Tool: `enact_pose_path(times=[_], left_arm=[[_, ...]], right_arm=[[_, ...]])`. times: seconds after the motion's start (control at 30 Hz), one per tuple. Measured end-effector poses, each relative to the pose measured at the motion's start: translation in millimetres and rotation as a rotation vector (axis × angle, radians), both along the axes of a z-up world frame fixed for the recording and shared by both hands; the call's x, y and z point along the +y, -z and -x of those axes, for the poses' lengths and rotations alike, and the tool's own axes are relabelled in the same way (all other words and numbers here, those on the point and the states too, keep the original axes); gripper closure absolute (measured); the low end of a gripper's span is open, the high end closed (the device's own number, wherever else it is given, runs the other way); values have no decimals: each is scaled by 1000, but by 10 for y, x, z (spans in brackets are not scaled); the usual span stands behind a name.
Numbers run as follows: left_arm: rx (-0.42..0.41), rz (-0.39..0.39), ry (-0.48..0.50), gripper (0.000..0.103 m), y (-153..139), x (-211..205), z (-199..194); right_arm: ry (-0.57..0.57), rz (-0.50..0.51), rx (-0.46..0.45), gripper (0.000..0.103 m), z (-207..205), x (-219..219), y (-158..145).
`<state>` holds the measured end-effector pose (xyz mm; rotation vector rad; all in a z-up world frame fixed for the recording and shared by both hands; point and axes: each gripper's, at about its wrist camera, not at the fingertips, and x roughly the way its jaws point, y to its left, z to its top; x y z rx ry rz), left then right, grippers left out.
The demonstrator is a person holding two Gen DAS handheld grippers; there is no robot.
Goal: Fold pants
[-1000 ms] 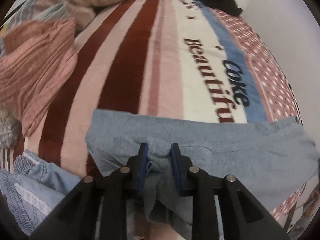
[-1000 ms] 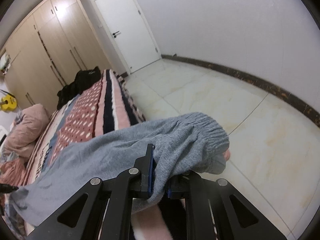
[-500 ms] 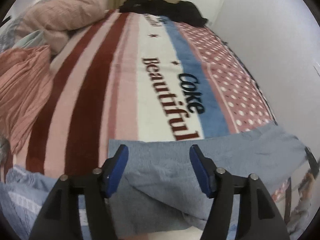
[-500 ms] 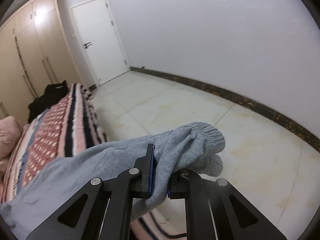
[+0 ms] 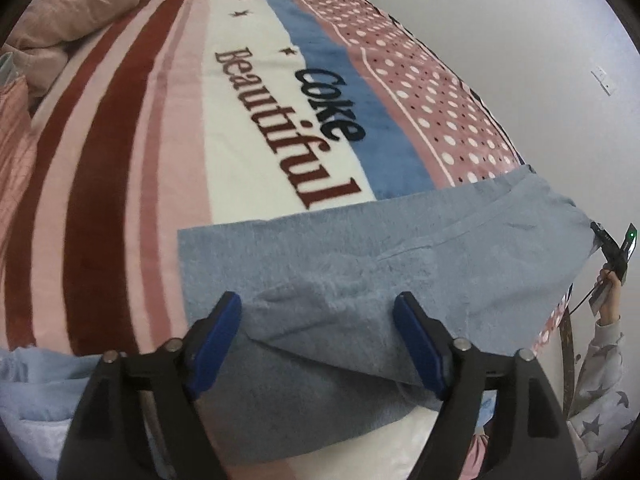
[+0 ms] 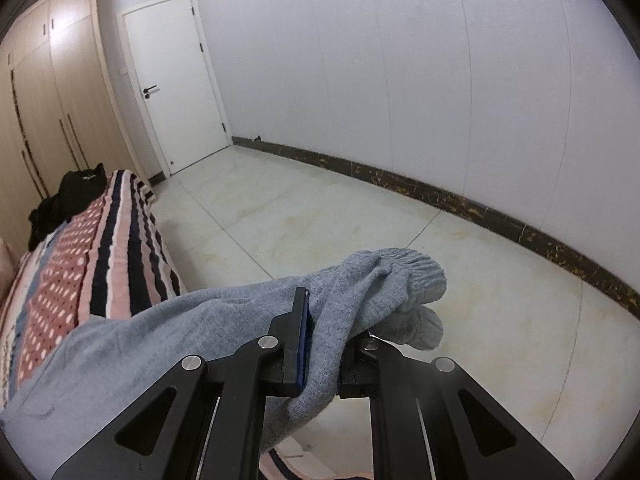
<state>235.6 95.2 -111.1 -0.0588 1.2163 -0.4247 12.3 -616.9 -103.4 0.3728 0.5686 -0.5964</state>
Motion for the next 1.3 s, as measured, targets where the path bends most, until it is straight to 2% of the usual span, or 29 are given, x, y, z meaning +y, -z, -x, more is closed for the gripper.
enact_pose_path(times=[0.17,0.27,0.37,0.47,0.53,0.63,0.73,0.77,0.8,0.87,0.9,1.0,1.13,1.2,1.3], left_arm=[[36,23,44,30,141,-185,-48],[75,23,66,77,159,-304,0],[24,-37,64,91,85,-365,65],[-72,-106,-37,94,-64,-290,33],[-137,-142,-126,94,-149,-218,-47],[-176,-153,-158,94,-156,-218,-185],[-121,-129,-210,90,-63,-236,-343],[-111,-129,-221,82,-57,-219,-367],[-108,-132,-240,62,-61,-190,-357],[-141,-133,-254,36,-130,-126,-260],[-167,-128,-257,35,-188,-75,-175],[-159,-57,-292,35,-257,135,89],[-121,51,-321,35,-140,303,365],[-85,106,-324,49,-3,299,426],[-50,169,-338,53,185,250,429]], right_arm=[[-4,12,6,99,-3,20,18],[-9,14,8,99,-30,40,17],[-11,6,3,99,-16,30,15],[-14,3,3,99,-28,30,26],[-14,-3,1,99,-32,25,32],[-16,-13,-1,99,-39,22,38],[-19,-13,1,99,-26,24,34],[-21,-13,1,99,-22,22,31],[-23,-14,0,99,-16,18,29],[-25,-17,0,99,-3,12,33],[-26,-17,0,99,-4,7,35],[-27,-17,1,99,-6,8,38],[-35,-14,0,99,-24,2,43],[-37,-18,-1,99,-24,3,50],[-41,-24,-2,99,-21,1,60]])
